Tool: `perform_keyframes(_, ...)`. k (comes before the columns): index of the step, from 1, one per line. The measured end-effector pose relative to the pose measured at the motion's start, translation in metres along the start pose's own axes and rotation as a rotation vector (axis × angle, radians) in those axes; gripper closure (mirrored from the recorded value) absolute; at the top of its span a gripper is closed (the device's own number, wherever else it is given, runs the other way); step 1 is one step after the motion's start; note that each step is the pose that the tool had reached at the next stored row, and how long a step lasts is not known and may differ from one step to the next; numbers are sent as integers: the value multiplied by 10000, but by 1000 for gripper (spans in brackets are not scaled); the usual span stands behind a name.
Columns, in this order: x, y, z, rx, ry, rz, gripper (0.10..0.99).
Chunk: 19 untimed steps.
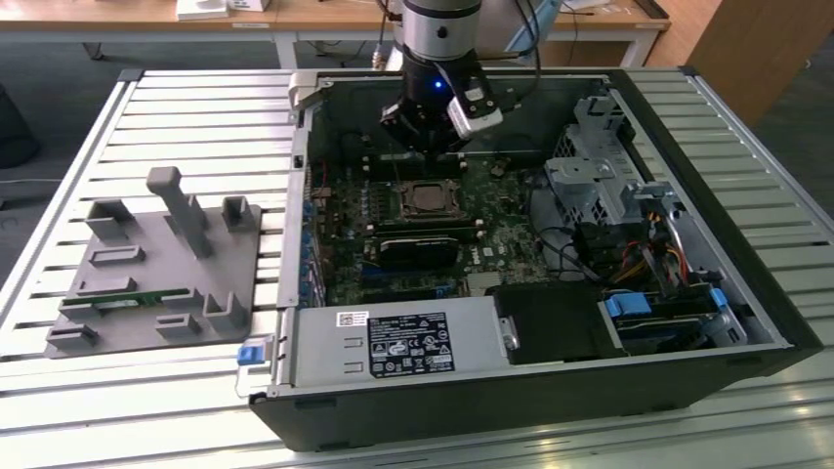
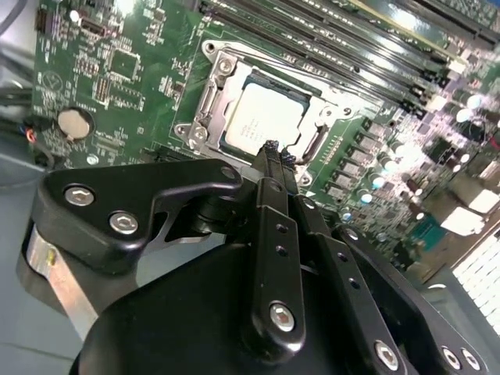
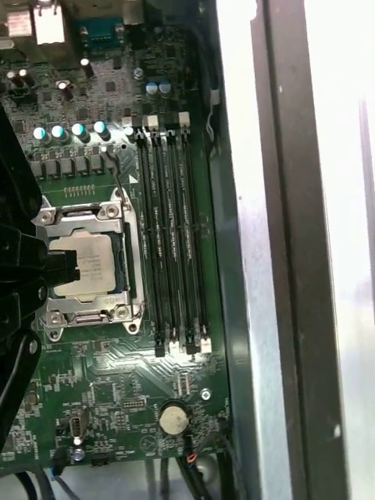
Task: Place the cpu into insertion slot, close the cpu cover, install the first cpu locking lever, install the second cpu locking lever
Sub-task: 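Install the first cpu locking lever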
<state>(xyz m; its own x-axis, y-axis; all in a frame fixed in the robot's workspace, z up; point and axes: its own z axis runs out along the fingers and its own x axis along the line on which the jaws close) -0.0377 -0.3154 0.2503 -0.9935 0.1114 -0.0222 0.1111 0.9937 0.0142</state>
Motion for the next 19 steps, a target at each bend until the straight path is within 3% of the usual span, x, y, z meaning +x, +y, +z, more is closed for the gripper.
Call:
perform_keyframes(8,0,0,0,-17,11,-751,980)
perform_keyframes(19,7,-1,0,-19,11,-790,980)
